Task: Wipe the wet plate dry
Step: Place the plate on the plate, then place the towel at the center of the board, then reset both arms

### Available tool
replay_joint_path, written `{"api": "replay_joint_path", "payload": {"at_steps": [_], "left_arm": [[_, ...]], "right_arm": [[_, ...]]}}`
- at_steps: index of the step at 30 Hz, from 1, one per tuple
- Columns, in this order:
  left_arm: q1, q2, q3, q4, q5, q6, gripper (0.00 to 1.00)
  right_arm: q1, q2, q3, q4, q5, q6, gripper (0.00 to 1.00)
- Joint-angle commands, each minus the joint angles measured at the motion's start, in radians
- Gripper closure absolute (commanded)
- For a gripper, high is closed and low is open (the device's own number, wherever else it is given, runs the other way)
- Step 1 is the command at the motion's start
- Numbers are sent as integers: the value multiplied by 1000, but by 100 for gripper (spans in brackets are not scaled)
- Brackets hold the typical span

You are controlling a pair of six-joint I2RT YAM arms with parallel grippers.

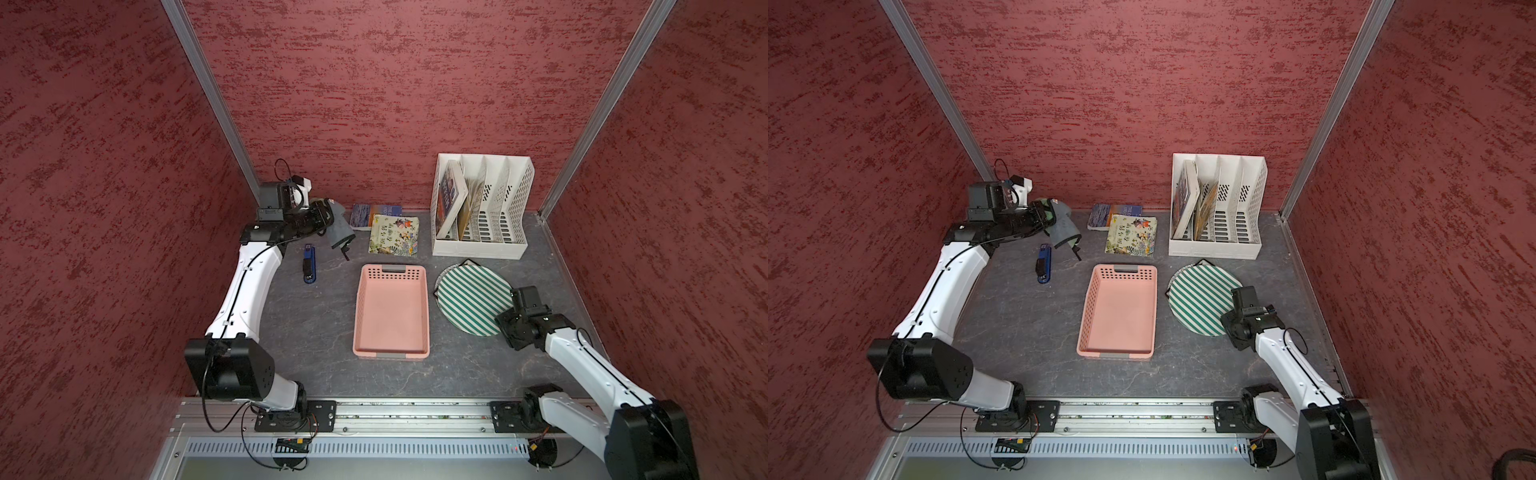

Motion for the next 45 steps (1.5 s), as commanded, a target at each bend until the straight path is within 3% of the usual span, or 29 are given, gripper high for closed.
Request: {"api": "replay_joint_path", "payload": {"at_steps": [1,7,12,13,14,16,18,19,22,26,31,33,36,38,40,42,45], "left_arm": [[0,28,-18,27,-8,18,100],[-27,109,18,6,-84,35,100],[-74,248,124,-13,-116,37,97],[-83,279,147,-30,-139,40,87],[-93,300,162,-59,-179,38,69],[-99,303,150,-99,-277,-14,21],[-95,242,77,-65,-309,-66,3],[-96,191,36,-29,-330,-73,0],[-112,27,-77,74,-433,-34,0],[-92,-174,-200,137,-594,40,0],[-45,-336,-533,427,-561,157,0],[-40,-370,-703,595,-602,183,0],[-29,-374,-972,936,-675,200,0],[-17,-337,-1098,1156,-629,309,0],[-4,-298,-1106,1133,-578,363,0],[2,-256,-1119,1147,-564,343,0],[5,-177,-1098,1196,-513,342,0]], "right_arm": [[-2,-43,31,-99,94,-67,50],[-2,-115,212,-162,235,-186,38],[-1,-86,358,-65,208,-319,33],[0,-73,378,-56,205,-323,31],[-1,-62,397,-50,204,-323,30],[-1,-46,427,-46,217,-331,26],[0,-44,442,-37,244,-358,17],[-1,-45,444,-30,268,-381,12],[-1,-51,433,-4,342,-472,2],[0,-59,318,155,486,-573,2],[13,3,112,558,541,-772,2],[35,53,36,754,595,-860,2],[44,162,-27,1081,575,-1022,2],[53,273,-10,1229,506,-1133,2],[59,352,46,1286,449,-1208,2],[60,412,0,1518,374,-1263,2],[100,443,-59,1622,399,-1275,2]]}}
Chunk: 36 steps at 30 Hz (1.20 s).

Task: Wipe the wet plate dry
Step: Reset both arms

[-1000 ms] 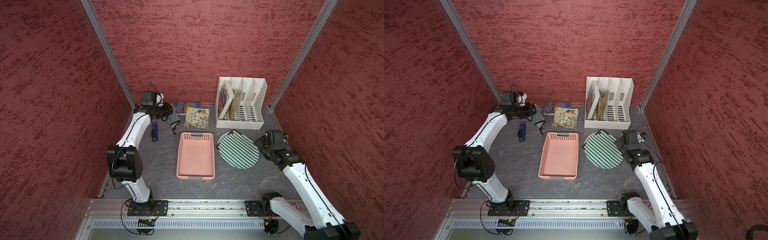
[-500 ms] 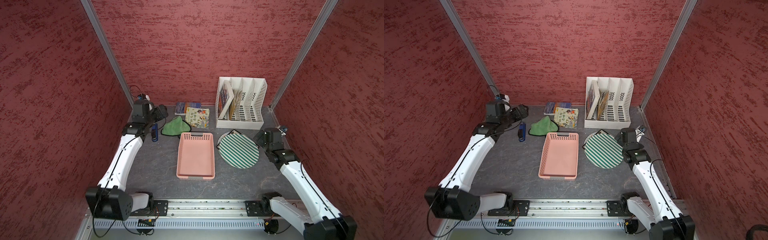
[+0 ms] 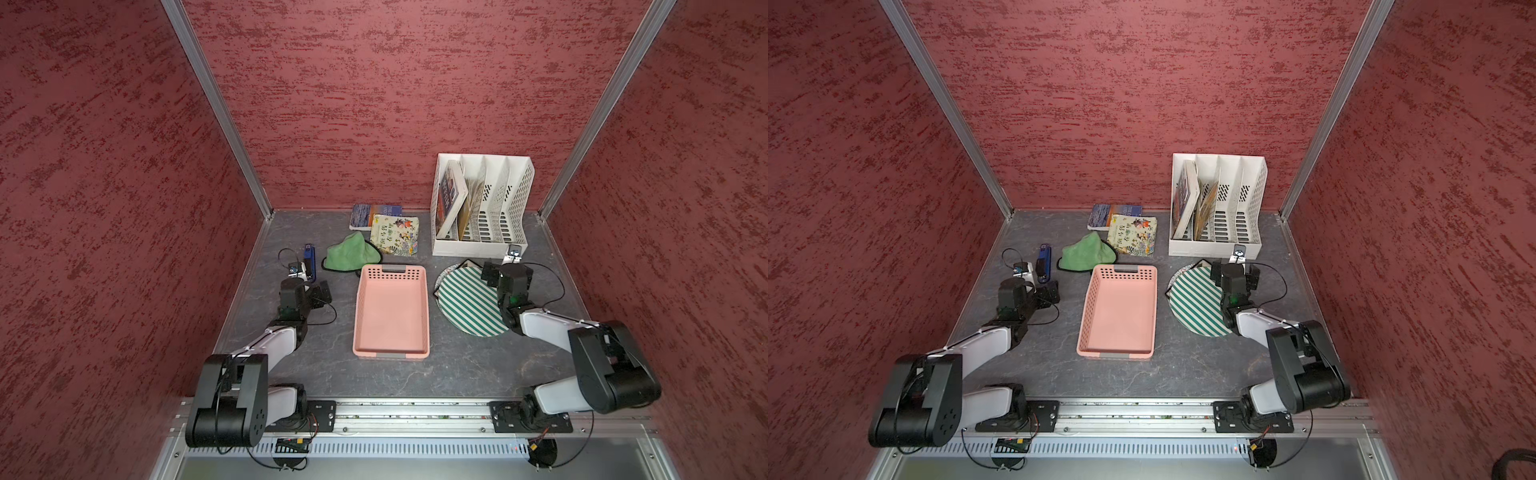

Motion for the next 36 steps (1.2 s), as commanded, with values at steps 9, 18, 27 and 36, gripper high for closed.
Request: {"api": "replay_joint_path", "payload": {"at_steps": [9,18,27,36], "left_arm": [[11,157,130,186,104,117,0],[55,218,38,393,171,97,0],[18,251,8,497,89,117,0],[21,249,11,487,93,112,0]], "right_arm": [[55,-498,-207,-291,95,41,1],[-55,-155,-212,225,-157,-99,1],[-171,64,-149,288,-258,-17,1],[-165,69,-131,264,-281,-35,1]]}}
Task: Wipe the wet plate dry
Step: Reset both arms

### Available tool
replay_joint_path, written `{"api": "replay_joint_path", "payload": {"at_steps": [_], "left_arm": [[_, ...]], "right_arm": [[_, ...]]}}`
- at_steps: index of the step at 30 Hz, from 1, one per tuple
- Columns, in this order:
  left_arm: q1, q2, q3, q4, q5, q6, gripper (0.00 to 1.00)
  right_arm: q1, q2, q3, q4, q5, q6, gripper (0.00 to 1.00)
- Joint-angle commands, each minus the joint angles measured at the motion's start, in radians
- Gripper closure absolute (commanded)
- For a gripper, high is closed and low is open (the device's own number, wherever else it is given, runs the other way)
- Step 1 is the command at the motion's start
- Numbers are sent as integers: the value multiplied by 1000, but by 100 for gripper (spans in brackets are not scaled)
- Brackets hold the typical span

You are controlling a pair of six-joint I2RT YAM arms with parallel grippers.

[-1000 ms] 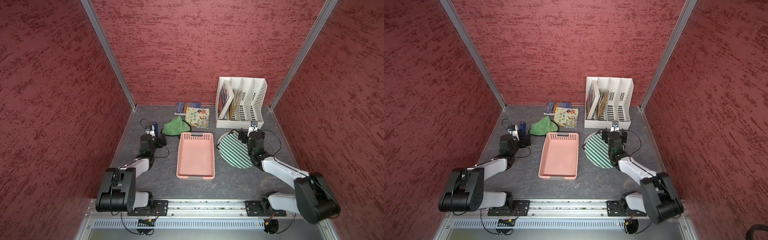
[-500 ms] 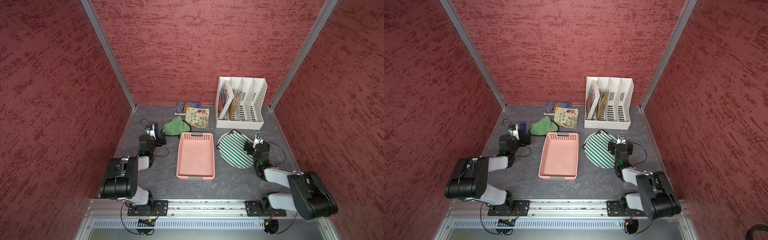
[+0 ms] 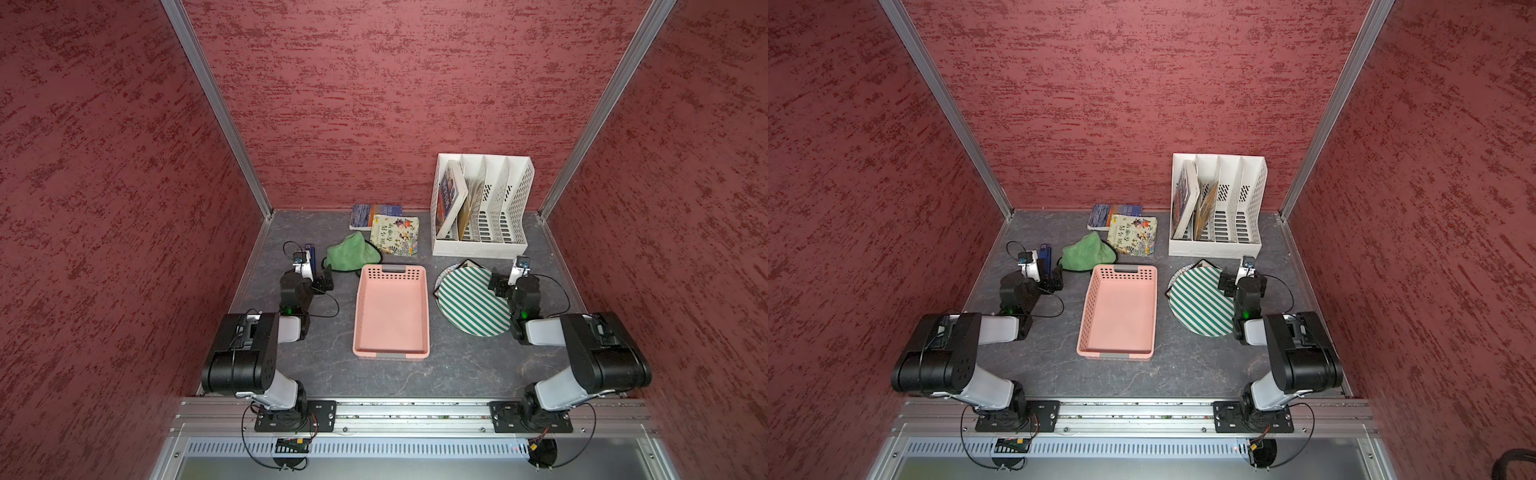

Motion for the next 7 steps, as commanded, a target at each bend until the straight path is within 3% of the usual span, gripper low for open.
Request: {"api": "replay_joint_path", "payload": {"at_steps": [1,7], "left_arm": [[1,-1,-1,26,-2,9,0],[0,-1,-2,26,-3,10,0]], "right_arm": [[7,-2,26,8,-80,-23,1],[2,-9,17,20,-99,-24,1]]}}
